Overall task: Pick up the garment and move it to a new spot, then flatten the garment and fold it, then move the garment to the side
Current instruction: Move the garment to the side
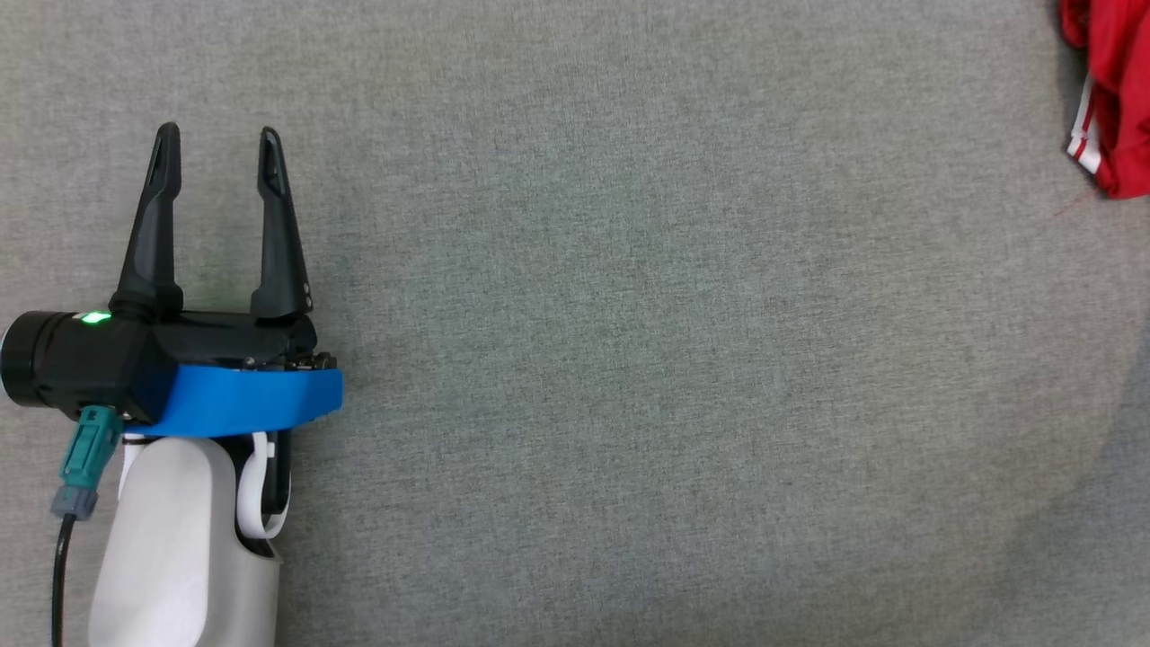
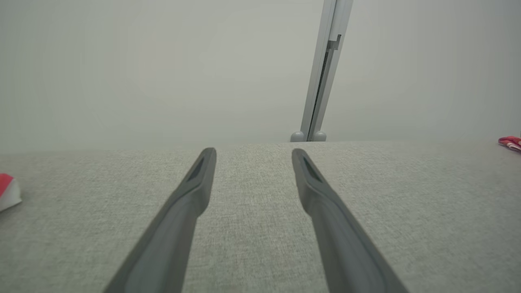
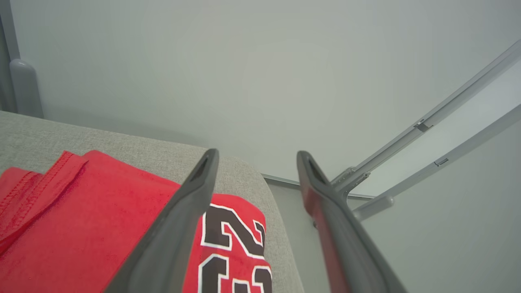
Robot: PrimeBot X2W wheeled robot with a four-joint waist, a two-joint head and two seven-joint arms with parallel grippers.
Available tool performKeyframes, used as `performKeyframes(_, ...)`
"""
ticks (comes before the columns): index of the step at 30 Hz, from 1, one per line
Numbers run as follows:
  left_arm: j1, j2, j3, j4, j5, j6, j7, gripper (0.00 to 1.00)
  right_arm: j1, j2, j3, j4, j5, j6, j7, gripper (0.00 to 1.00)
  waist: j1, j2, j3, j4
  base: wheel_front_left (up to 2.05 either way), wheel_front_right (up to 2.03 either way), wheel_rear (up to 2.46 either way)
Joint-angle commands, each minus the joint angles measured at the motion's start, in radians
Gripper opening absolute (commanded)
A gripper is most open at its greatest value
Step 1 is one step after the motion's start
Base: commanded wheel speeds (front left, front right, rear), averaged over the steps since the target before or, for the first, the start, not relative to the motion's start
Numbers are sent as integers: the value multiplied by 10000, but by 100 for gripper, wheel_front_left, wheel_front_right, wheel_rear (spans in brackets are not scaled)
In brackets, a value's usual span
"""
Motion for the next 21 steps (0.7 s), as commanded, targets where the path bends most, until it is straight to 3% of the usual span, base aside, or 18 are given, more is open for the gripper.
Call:
performKeyframes(1, -24, -6, 88, 13, -7, 48, -23, 100, -186, 59, -112, 50, -167, -2, -267, 100, -1, 0, -133, -21, 0, 0, 0)
performKeyframes(8, 602, -65, 399, 161, -170, 117, -23, 100, 391, 1178, -215, -588, -502, -2, -857, 100, -1, 0, -1116, 54, 0, 0, 0)
performKeyframes(17, 1691, -151, 889, 359, -306, 248, -23, 100, 1636, 3295, 990, -2239, 20, -2, -921, 100, -1, 0, -2571, 392, 0, 0, 0)
performKeyframes(21, 2027, -227, 904, 534, -334, 189, -22, 100, 2328, 3942, 1521, -2771, 435, -1, -922, 100, -1, 0, -3145, 543, 0, 0, 0)
